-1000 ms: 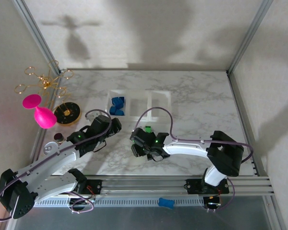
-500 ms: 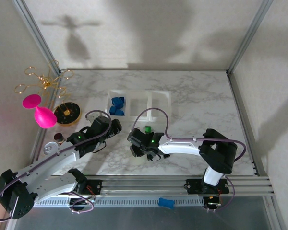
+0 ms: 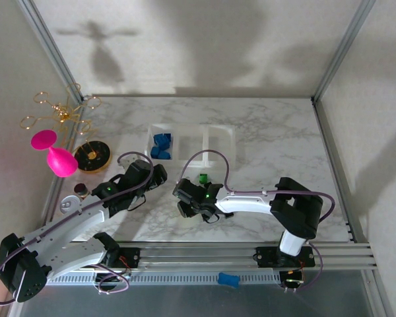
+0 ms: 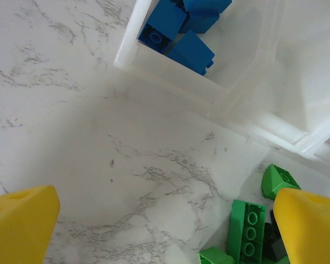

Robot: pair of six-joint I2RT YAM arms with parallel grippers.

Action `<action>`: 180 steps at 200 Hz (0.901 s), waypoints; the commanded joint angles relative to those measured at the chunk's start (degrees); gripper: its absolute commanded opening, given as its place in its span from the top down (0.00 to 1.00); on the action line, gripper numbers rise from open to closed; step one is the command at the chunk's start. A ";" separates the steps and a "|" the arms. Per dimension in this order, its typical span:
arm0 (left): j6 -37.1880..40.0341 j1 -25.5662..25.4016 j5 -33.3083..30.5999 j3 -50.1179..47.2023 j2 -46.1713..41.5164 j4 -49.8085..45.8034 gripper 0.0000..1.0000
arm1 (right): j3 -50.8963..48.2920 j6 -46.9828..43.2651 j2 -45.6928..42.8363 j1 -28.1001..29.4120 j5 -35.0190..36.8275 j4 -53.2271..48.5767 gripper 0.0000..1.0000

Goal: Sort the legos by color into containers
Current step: Pick up the lego from the bottom-center of the table.

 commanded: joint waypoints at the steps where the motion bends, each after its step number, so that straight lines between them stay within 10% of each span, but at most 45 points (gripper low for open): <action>1: -0.34 -0.34 -0.71 -0.29 -0.58 -1.84 0.00 | 1.66 0.00 1.08 0.72 0.28 -0.91 0.66; 86: 0.52 -0.34 -0.76 3.21 -0.35 -1.33 0.00 | 3.45 0.15 -4.85 -0.24 -1.39 -0.78 0.74; 180: 2.00 -0.16 -4.27 11.00 4.01 0.12 0.00 | 13.79 -4.73 -4.26 -13.46 1.08 0.01 0.73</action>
